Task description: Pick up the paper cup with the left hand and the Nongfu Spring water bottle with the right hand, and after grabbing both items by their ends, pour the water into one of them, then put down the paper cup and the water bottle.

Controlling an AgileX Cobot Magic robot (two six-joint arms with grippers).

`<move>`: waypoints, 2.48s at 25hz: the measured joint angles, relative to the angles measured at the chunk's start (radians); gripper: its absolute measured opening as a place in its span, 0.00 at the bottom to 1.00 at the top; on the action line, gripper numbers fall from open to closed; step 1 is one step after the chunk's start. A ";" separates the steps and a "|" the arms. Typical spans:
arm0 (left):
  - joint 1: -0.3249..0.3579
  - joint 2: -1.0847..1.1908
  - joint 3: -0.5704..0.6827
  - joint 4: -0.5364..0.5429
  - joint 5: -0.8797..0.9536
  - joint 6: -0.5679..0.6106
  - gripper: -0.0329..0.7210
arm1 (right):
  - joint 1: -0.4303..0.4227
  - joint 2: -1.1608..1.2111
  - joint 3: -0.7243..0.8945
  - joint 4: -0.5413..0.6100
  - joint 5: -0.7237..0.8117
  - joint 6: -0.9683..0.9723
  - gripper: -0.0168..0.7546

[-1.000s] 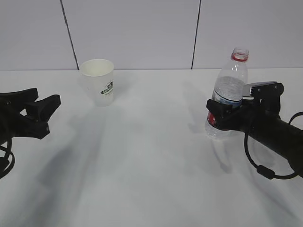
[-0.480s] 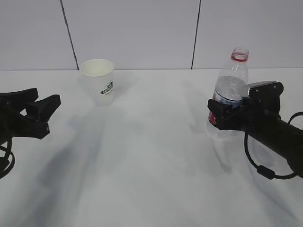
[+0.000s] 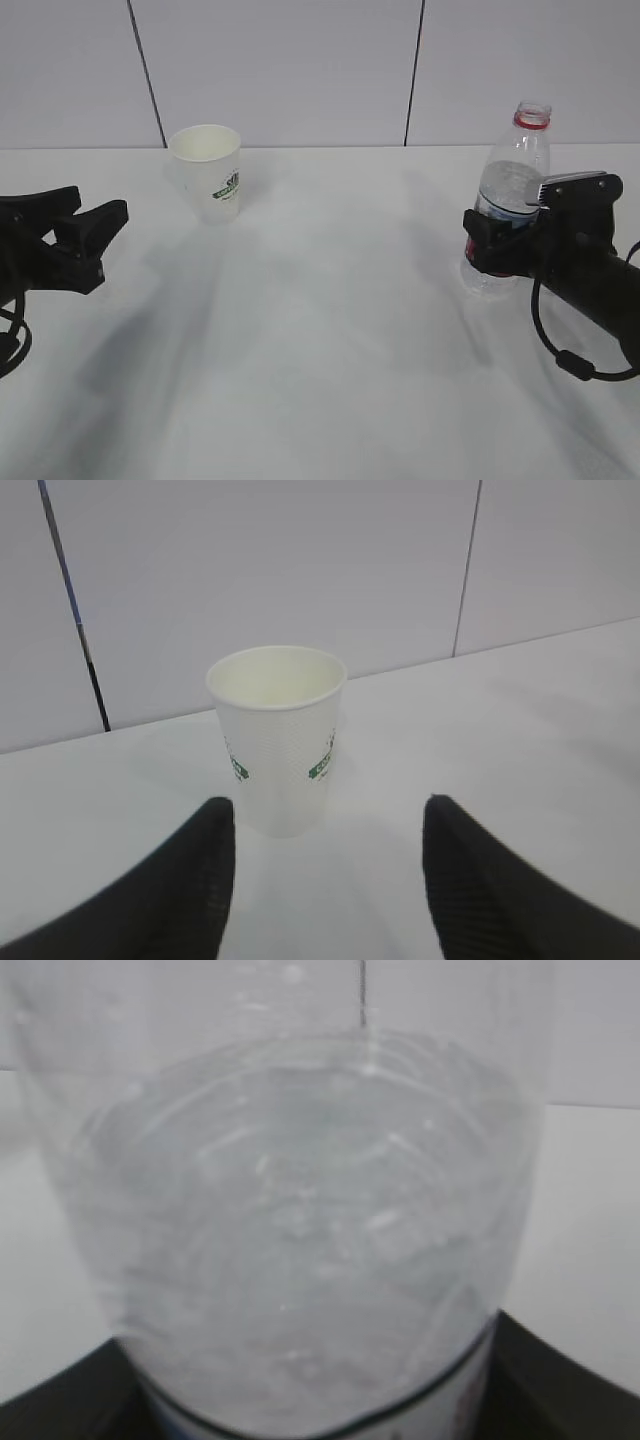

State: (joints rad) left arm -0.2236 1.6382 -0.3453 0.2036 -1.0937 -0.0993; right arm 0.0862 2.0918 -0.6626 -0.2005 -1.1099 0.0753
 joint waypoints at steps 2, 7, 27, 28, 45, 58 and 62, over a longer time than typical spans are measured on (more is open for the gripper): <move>0.000 0.000 0.000 0.000 -0.002 0.000 0.63 | 0.000 -0.016 0.017 0.023 0.007 -0.002 0.64; 0.000 0.000 0.000 0.000 -0.002 0.000 0.63 | -0.001 -0.056 0.058 0.050 0.017 -0.006 0.64; 0.000 0.000 0.000 -0.006 0.000 0.000 0.63 | -0.001 -0.257 0.262 0.168 0.029 -0.042 0.64; 0.000 0.000 0.000 -0.009 0.000 0.000 0.63 | -0.001 -0.259 0.267 0.168 0.029 -0.044 0.64; 0.000 0.194 -0.007 -0.037 -0.045 0.000 0.81 | -0.001 -0.264 0.278 0.147 0.041 -0.050 0.64; 0.000 0.232 -0.021 -0.070 -0.045 0.000 0.82 | -0.001 -0.265 0.278 0.144 0.041 -0.092 0.64; 0.000 0.232 -0.023 -0.079 -0.045 0.000 0.79 | -0.001 -0.265 0.278 0.144 0.041 -0.095 0.64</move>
State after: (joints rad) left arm -0.2236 1.8697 -0.3686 0.1246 -1.1388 -0.0993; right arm 0.0848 1.8270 -0.3846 -0.0561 -1.0688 -0.0198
